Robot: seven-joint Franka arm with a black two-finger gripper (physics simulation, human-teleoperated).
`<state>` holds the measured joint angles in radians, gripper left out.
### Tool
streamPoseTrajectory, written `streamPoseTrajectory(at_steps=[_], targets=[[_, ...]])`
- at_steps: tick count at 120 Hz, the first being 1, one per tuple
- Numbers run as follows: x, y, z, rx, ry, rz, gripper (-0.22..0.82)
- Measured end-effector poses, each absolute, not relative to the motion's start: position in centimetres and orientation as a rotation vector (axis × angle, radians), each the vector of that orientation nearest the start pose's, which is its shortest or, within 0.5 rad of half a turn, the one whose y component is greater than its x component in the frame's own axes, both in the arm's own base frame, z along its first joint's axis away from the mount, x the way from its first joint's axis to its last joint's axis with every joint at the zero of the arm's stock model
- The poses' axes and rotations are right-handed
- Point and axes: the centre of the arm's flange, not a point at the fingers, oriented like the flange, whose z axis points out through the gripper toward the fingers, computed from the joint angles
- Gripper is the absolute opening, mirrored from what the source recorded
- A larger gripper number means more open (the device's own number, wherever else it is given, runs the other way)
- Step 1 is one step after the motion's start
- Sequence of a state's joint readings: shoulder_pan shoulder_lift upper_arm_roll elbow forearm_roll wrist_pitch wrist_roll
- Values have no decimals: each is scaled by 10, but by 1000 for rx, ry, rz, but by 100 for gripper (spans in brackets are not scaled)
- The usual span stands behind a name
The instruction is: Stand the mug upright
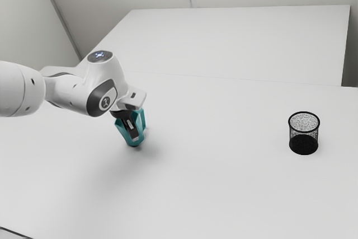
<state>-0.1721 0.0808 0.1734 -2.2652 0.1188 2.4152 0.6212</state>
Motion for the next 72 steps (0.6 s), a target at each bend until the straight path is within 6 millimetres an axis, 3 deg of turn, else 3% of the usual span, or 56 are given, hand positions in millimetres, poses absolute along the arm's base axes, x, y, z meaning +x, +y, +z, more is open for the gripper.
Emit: streamPoseTrajectory(at_steps=[32, 72], targets=[[536, -1, 348, -2839, 1040, -95, 39], [538, -6, 407, -2821, 1019, -248, 46]])
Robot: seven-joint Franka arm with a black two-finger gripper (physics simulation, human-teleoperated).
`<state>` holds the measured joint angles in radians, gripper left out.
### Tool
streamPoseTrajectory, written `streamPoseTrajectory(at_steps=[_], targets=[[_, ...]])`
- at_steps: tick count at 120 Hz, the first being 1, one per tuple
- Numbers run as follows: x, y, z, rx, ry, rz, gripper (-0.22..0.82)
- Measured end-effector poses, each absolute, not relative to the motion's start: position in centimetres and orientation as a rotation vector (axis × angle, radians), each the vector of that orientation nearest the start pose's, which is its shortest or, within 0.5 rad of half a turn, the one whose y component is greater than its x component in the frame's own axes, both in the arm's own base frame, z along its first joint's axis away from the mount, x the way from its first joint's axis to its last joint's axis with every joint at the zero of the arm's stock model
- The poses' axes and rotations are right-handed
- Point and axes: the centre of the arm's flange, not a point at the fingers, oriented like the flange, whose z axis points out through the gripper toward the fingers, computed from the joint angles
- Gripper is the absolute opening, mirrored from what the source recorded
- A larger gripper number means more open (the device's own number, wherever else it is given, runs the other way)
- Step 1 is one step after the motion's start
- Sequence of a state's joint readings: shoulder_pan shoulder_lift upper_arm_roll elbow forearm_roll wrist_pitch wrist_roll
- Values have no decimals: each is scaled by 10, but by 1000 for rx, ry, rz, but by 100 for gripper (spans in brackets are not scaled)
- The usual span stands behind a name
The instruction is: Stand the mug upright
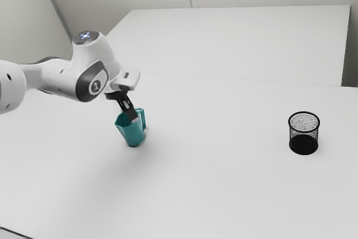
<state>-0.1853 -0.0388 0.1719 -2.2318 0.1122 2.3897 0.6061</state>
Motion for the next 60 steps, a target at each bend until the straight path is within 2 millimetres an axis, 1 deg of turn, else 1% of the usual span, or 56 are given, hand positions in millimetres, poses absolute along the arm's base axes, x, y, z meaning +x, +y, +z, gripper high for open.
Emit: streamPoseTrajectory(at_steps=[19, 35, 41, 46, 60], targets=[[563, -8, 466, -2844, 964, -345, 53], [585, -4, 518, -2909, 870, -330, 56], [592, -2, 530, -2943, 831, -290, 57], [595, 0, 535, -2972, 796, -250, 58], [597, 9, 537, -3043, 700, -132, 59]])
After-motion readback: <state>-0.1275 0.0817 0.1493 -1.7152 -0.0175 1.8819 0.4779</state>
